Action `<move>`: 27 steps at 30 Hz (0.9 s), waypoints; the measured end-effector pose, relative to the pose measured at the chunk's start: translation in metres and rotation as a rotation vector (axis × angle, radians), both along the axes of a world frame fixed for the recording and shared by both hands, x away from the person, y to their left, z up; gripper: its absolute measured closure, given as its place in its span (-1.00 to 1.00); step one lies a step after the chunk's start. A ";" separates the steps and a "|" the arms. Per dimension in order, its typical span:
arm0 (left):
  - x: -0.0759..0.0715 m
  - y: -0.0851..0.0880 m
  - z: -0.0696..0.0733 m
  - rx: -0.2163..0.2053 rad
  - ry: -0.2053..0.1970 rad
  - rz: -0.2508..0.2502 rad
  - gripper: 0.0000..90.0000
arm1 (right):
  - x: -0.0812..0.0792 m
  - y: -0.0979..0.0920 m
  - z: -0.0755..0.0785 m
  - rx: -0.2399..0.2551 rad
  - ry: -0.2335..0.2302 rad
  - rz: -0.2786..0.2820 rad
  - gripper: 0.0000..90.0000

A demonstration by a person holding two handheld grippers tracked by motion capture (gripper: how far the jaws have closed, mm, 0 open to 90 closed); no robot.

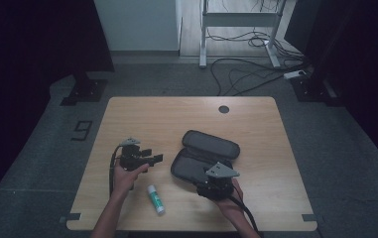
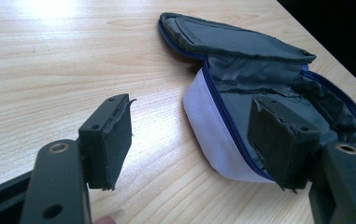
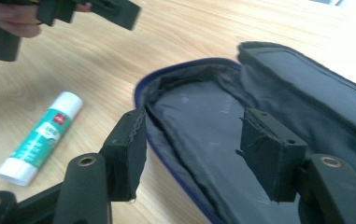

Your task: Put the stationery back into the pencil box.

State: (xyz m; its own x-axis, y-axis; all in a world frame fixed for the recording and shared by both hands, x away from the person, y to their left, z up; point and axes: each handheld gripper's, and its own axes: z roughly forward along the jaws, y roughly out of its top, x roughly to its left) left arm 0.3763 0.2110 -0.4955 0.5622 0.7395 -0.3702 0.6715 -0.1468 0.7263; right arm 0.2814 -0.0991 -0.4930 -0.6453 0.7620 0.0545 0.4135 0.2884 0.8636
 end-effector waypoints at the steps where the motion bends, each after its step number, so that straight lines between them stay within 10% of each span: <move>1: 0.000 0.000 0.000 0.003 0.001 -0.003 -0.30 | -0.001 0.003 0.000 -0.004 -0.005 0.005 -0.11; 27: -0.001 0.005 -0.003 0.020 0.009 0.002 -0.29 | -0.012 0.057 -0.008 0.005 0.020 0.147 -0.10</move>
